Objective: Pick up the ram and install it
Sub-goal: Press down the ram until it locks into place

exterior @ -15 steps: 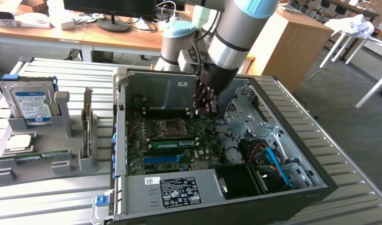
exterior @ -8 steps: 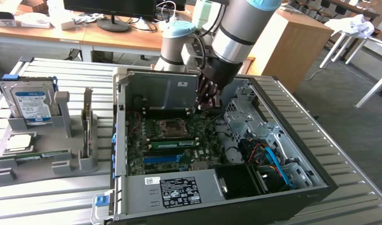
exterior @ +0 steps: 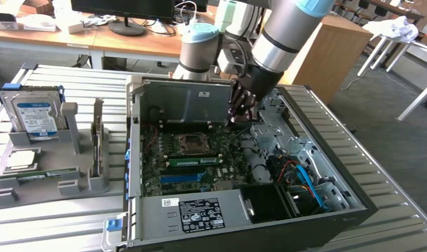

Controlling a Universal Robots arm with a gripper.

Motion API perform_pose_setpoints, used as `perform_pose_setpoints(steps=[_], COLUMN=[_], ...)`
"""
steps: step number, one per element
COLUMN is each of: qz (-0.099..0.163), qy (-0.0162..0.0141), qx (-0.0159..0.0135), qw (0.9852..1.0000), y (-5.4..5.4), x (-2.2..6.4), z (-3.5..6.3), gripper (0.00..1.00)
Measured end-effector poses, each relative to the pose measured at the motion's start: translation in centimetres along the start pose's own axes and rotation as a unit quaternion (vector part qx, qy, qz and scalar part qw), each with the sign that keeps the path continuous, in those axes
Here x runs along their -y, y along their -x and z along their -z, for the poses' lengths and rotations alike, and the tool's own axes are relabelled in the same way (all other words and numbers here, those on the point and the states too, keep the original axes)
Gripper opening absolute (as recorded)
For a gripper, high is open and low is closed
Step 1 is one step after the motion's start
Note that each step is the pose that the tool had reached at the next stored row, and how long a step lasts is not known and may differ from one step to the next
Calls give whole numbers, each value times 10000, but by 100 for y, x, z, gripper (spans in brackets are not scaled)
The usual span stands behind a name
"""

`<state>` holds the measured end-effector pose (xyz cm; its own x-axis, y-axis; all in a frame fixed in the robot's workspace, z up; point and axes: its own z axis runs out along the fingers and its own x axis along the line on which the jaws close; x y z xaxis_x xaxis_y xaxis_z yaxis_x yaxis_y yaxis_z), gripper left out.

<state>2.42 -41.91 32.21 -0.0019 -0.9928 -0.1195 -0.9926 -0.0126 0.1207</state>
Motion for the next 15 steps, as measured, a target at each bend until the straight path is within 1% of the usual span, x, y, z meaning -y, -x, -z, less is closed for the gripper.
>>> perform_pose_setpoints(steps=[5, 7, 9, 10, 13, 15], qz=[-11, -14, -16, -16, -14, -13], qy=[104, 139, 166, 173, 173, 173], qx=[18, 24, 33, 38, 58, 59], qw=[9999, 9999, 9999, 9998, 9998, 9998], y=[0, 0, 0, -1, -3, -3], x=[173, 238, 289, 297, 297, 297], z=[21, 29, 35, 36, 37, 37], gripper=[10, 10, 10, 10, 10, 10])
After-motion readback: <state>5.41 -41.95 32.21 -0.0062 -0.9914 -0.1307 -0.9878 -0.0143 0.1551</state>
